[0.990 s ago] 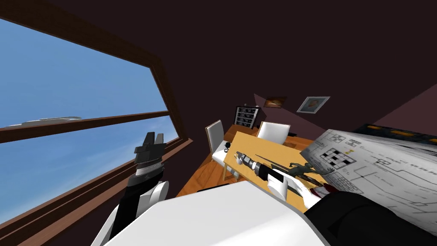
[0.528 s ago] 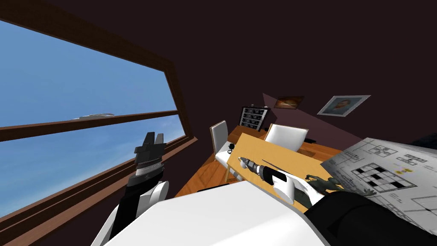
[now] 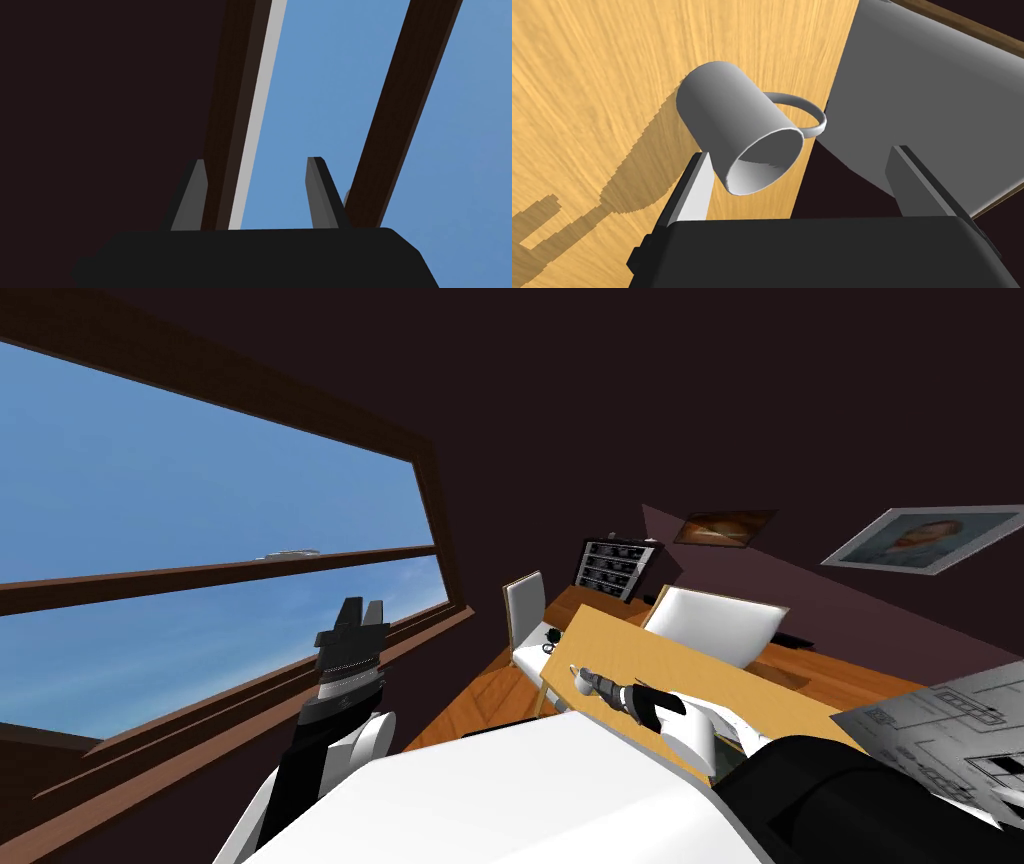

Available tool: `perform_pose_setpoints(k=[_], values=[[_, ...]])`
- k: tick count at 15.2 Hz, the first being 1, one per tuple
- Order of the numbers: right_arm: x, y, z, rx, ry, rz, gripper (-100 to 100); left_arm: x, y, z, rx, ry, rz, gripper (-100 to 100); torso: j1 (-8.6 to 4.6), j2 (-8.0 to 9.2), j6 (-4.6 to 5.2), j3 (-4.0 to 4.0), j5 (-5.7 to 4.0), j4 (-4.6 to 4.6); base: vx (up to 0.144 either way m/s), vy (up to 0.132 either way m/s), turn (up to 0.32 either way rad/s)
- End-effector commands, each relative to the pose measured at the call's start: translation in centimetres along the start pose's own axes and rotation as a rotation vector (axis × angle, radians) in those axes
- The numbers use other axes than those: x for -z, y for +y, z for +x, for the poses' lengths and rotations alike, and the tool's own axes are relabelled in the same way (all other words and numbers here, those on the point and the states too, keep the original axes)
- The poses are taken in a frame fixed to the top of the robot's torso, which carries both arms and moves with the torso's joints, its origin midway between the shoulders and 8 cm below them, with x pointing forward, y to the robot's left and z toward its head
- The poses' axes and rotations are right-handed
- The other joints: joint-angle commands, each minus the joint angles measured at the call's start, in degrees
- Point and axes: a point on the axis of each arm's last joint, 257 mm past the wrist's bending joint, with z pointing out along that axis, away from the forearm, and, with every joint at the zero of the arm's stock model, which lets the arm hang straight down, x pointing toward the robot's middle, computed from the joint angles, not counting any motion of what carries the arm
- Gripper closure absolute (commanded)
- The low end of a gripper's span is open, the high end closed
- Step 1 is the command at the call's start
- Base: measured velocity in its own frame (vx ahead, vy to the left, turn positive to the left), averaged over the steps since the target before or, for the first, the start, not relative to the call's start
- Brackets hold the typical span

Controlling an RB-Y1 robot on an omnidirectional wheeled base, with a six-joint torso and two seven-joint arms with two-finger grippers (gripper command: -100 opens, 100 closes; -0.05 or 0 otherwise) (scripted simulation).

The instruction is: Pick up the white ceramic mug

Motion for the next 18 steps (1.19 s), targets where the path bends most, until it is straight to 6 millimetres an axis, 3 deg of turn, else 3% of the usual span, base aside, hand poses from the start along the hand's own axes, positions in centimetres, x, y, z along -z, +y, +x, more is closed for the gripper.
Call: perform_pose_setpoints(k=[1, 2, 3, 4, 5, 6, 7, 9, 10, 11, 12, 14, 17, 18], values=[[0.5, -2.2, 0.1, -0.002, 0.008, 0.059, -100, 0.0, 0.0, 0.0, 0.0, 0.0, 0.0, 0, 0.0, 0.0, 0.0, 0.0, 0.0, 0.0, 0.022, 0.008, 0.188], [1.2, -4.8, -0.1, -0.004, 0.015, 0.132, -100, 0.0, 0.0, 0.0, 0.0, 0.0, 0.0, 0, 0.02, 0.0, 0.02, 0.0, 0.0, 0.0, 0.029, 0.01, 0.279], [1.2, -4.8, -0.1, -0.004, 0.015, 0.132, -100, 0.0, 0.0, 0.0, 0.0, 0.0, 0.0, 0, 0.03, -0.01, -0.01, 0.0, 0.0, 0.0, 0.033, 0.005, 0.216], [2.0, -7.3, -0.3, -0.007, 0.022, 0.201, -100, 0.0, 0.0, 0.0, 0.0, 0.0, 0.0, 0, 0.02, -0.03, 0.0, -0.02, 0.01, 0.0, 0.044, 0.008, 0.227], [2.0, -7.3, -0.3, -0.007, 0.022, 0.201, -100, 0.0, 0.0, 0.0, 0.0, 0.0, 0.0, 0, 0.03, -0.06, 0.0, -0.03, 0.01, -0.01, 0.046, 0.005, 0.167], [2.9, -9.6, -0.5, -0.01, 0.029, 0.266, -100, 0.0, 0.0, 0.0, 0.0, 0.0, 0.0, 0, 0.03, -0.08, 0.01, -0.05, 0.01, -0.02, 0.034, 0.027, 0.142], [2.9, -9.6, -0.5, -0.01, 0.029, 0.266, -100, 0.0, 0.0, 0.0, 0.0, 0.0, 0.0, 0, 0.07, -0.07, 0.01, -0.05, 0.01, -0.02, 0.029, 0.035, 0.137], [4.9, -13.7, -0.6, -0.018, 0.042, 0.381, -100, 0.0, 0.0, 0.0, 0.0, 0.0, 0.0, 0, 0.17, -0.02, 0.03, -0.01, 0.03, -0.01, 0.032, 0.052, 0.19], [4.9, -13.7, -0.6, -0.018, 0.042, 0.381, -100, 0.0, 0.0, 0.0, 0.0, 0.0, 0.0, 0, 0.22, -0.05, 0.0, -0.02, 0.05, -0.01, 0.055, 0.043, 0.153], [5.9, -15.3, -0.6, -0.023, 0.05, 0.43, -100, 0.0, 0.0, 0.0, 0.0, 0.0, 0.0, 0, 0.21, -0.09, 0.02, -0.05, 0.05, -0.02, 0.051, 0.04, 0.143], [5.9, -15.3, -0.6, -0.023, 0.05, 0.43, -100, 0.0, 0.0, 0.0, 0.0, 0.0, 0.0, 0, 0.21, -0.1, 0.02, -0.06, 0.06, -0.02, 0.047, 0.039, 0.135], [7.5, -18.0, -0.2, -0.032, 0.066, 0.509, -100, 0.0, 0.0, 0.0, 0.0, 0.0, 0.0, 0, 0.22, -0.11, 0.0, -0.06, 0.05, -0.02, 0.065, 0.052, 0.21], [9.2, -20.3, 0.5, -0.042, 0.086, 0.579, -100, 0.0, 0.0, 0.0, 0.0, 0.0, 0.0, 0, 0.04, -0.46, -0.03, -0.25, 0.02, -0.09, 0.149, -0.01, 0.271], [8.4, -19.2, 0.2, -0.038, 0.077, 0.55, -100, 0.0, 0.0, 0.0, 0.0, 0.0, 0.0, 0, 0.01, -0.5, -0.01, -0.29, 0.0, -0.11, 0.083, -0.01, 0.071]])
